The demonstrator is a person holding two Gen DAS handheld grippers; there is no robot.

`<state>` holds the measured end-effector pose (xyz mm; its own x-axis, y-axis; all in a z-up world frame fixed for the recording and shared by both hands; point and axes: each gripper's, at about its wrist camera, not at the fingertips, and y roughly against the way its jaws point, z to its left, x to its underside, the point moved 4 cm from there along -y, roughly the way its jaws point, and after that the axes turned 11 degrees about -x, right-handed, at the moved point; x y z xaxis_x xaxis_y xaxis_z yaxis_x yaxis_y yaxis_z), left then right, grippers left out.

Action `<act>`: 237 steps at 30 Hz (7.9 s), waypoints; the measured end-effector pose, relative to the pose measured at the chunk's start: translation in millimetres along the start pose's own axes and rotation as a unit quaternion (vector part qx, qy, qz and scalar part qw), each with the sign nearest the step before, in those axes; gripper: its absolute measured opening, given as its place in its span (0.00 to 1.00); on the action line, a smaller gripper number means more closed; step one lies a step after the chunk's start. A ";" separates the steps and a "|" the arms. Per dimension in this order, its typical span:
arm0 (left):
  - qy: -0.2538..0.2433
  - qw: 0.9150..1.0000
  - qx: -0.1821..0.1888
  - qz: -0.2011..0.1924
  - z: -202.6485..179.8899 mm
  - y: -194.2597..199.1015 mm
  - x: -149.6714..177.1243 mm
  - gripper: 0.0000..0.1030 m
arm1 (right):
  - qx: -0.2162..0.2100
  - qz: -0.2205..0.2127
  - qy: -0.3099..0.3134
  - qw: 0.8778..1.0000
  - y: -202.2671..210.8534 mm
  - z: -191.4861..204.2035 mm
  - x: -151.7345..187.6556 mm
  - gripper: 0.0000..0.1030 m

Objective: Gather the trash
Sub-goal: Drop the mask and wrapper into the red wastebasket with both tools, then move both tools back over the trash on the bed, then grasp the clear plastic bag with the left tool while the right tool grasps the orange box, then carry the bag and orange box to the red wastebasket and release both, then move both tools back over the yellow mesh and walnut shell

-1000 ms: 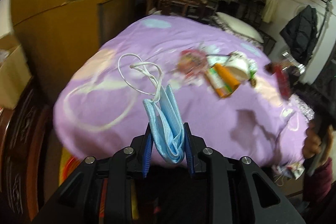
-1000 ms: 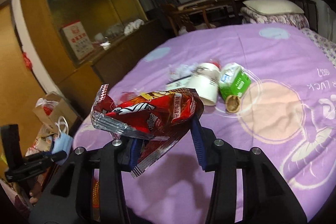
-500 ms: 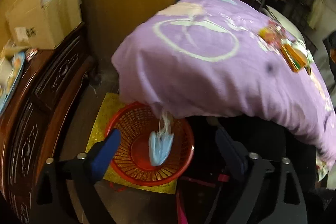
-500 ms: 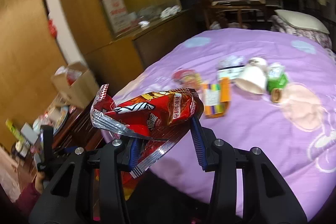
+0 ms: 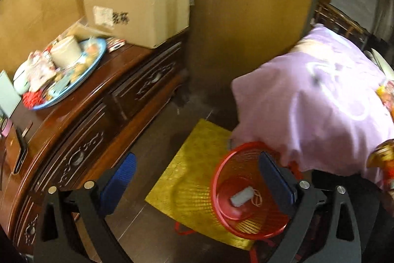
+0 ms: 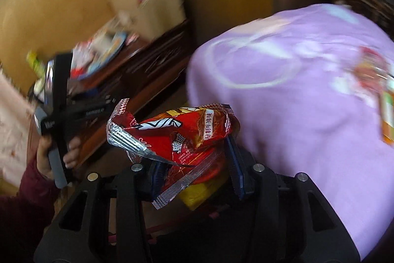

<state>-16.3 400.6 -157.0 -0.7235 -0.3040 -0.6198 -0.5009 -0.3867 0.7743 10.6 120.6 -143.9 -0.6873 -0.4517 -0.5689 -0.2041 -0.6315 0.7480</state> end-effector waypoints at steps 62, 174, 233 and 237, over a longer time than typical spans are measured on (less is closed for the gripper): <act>-0.234 0.948 0.207 -0.057 -486.0 86.4 -70.1 0.94 | 0.318 -0.197 -0.304 0.876 240.1 -319.5 157.0 0.89; -0.138 0.965 0.188 -0.116 -228.2 155.3 -43.0 0.44 | 0.157 -0.284 -0.170 0.930 237.6 -173.5 93.6 0.19; -0.042 0.998 0.000 -0.041 -15.9 19.4 5.2 0.94 | 0.021 -0.084 -0.039 0.996 34.9 -13.6 -13.2 0.29; -0.060 0.996 0.016 -0.070 -37.2 50.9 -2.0 0.94 | 0.035 -0.125 -0.050 0.990 74.9 -22.2 -1.9 0.36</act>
<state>-22.7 349.2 -121.0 -0.6964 -0.1426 -0.7033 -0.6136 -0.3899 0.6867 12.1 60.2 -94.3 -0.6745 -0.2195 -0.7049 -0.4218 -0.6690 0.6120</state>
